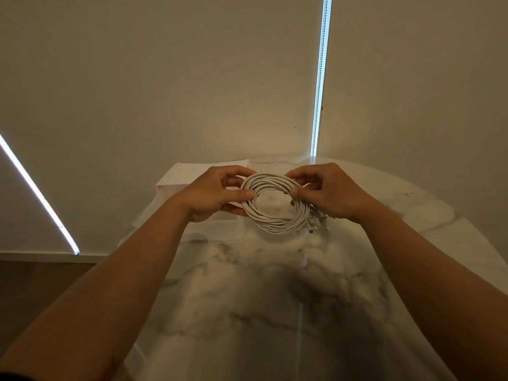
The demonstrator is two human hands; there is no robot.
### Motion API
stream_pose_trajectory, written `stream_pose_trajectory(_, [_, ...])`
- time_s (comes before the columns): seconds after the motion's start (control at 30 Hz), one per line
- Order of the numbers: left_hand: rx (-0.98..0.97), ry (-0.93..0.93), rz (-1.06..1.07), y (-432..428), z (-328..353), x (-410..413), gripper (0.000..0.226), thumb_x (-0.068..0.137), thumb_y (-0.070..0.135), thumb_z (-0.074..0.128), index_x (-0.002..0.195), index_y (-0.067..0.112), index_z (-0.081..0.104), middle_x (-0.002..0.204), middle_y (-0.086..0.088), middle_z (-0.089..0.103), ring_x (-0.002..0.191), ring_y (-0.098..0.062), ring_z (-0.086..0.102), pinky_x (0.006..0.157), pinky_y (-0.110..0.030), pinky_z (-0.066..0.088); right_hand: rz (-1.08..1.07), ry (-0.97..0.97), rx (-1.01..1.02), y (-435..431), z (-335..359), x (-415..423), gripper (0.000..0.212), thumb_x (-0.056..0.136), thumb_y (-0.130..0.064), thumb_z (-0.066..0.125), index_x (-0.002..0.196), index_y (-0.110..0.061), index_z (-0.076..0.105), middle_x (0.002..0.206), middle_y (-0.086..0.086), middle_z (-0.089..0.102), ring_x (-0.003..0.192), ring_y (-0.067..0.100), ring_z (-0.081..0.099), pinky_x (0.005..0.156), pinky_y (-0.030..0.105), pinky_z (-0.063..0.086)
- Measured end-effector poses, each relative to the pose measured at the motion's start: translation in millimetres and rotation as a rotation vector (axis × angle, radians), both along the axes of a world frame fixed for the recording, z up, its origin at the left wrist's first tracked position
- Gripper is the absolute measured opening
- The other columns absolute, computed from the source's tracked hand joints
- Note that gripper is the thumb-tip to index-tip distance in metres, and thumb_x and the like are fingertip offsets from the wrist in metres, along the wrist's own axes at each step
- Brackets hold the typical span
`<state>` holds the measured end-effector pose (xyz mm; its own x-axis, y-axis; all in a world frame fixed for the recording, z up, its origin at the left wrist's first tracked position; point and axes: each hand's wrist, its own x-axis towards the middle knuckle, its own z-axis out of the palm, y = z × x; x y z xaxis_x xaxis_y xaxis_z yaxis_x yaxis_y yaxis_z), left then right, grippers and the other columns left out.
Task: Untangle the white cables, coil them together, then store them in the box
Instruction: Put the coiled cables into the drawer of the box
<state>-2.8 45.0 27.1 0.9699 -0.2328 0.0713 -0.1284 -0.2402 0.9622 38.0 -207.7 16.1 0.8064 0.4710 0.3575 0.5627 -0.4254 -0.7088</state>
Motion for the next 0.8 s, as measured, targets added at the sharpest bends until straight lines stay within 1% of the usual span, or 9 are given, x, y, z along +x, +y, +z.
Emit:
stream_pose_trajectory(0.07, [-0.060,0.034,0.019,2.9,-1.6,3.1,0.047,0.077,0.009,0.074,0.123,0.007,0.060,0.116,-0.022,0.066,0.099,-0.034,0.068,0.076,-0.044,0.058,-0.061,-0.037,0.057,1.1,-6.0,5.3,0.030,0.085,-0.024,0.075,0.114,-0.020,0.071,0.098,-0.004,0.073,0.087,0.012,0.070,0.087,0.038,0.058])
stream_pose_trajectory(0.13, [-0.136,0.066,0.032,6.0,-1.9,5.1,0.048,0.077,0.009,0.071,0.123,0.002,0.059,0.111,-0.022,0.068,0.094,-0.033,0.068,0.076,-0.046,0.059,-0.032,-0.074,0.065,-0.6,-9.5,6.9,0.039,0.083,-0.035,0.075,0.120,-0.023,0.067,0.104,-0.009,0.071,0.092,0.008,0.067,0.086,0.031,0.057])
stream_pose_trajectory(0.2, [-0.214,0.090,0.049,10.3,-0.5,7.1,0.045,0.080,0.008,0.068,0.123,-0.002,0.058,0.103,-0.020,0.069,0.091,-0.031,0.069,0.075,-0.044,0.059,0.054,-0.079,0.000,-0.2,-12.9,5.0,0.067,0.073,-0.045,0.079,0.133,-0.029,0.054,0.117,-0.015,0.064,0.101,0.001,0.062,0.085,0.016,0.052])
stream_pose_trajectory(0.27, [-0.282,0.104,0.069,15.8,1.0,9.4,0.041,0.081,0.008,0.066,0.121,-0.001,0.060,0.098,-0.016,0.071,0.088,-0.029,0.070,0.074,-0.042,0.060,0.104,-0.075,-0.069,5.6,-18.8,6.0,0.101,0.062,-0.046,0.087,0.147,-0.031,0.035,0.131,-0.018,0.054,0.111,-0.003,0.055,0.090,0.010,0.046])
stream_pose_trajectory(0.33, [-0.339,0.125,0.083,21.9,2.4,10.7,0.039,0.079,0.008,0.066,0.117,0.000,0.063,0.096,-0.015,0.072,0.088,-0.027,0.071,0.073,-0.041,0.060,0.119,-0.084,-0.065,14.6,-22.1,11.2,0.114,0.058,-0.038,0.092,0.151,-0.030,0.027,0.130,-0.021,0.049,0.108,-0.012,0.051,0.090,0.004,0.042])
stream_pose_trajectory(0.43, [-0.366,0.149,0.142,35.2,6.6,10.9,0.029,0.078,0.011,0.065,0.106,0.001,0.066,0.092,-0.011,0.072,0.085,-0.024,0.072,0.071,-0.037,0.060,0.086,-0.204,-0.033,30.4,-12.4,21.9,0.097,0.064,-0.030,0.090,0.147,-0.021,0.040,0.122,-0.013,0.057,0.098,-0.012,0.054,0.082,0.003,0.043])
stream_pose_trajectory(0.53, [-0.373,0.162,0.211,58.0,15.9,7.2,0.029,0.077,0.013,0.065,0.102,0.001,0.066,0.093,-0.009,0.071,0.083,-0.021,0.072,0.068,-0.032,0.060,0.108,-0.229,-0.083,54.7,5.6,33.4,0.089,0.065,-0.034,0.089,0.142,-0.021,0.046,0.121,-0.009,0.061,0.099,0.004,0.059,0.086,0.017,0.051])
stream_pose_trajectory(0.7, [-0.333,0.162,0.309,108.1,28.7,-1.4,0.049,0.080,0.013,0.065,0.127,0.006,0.056,0.101,-0.009,0.067,0.082,-0.019,0.071,0.066,-0.032,0.060,0.177,-0.188,-0.118,114.9,18.8,46.7,0.084,0.063,-0.036,0.090,0.137,-0.023,0.052,0.116,-0.011,0.061,0.096,0.006,0.058,0.082,0.023,0.051])
stream_pose_trajectory(0.8, [-0.305,0.182,0.357,136.2,30.3,-5.6,0.045,0.089,0.009,0.060,0.133,0.006,0.053,0.101,-0.009,0.067,0.083,-0.019,0.070,0.065,-0.031,0.060,0.199,-0.153,-0.146,149.3,20.1,52.1,0.084,0.064,-0.036,0.089,0.137,-0.023,0.052,0.118,-0.010,0.061,0.097,0.009,0.058,0.084,0.026,0.050])
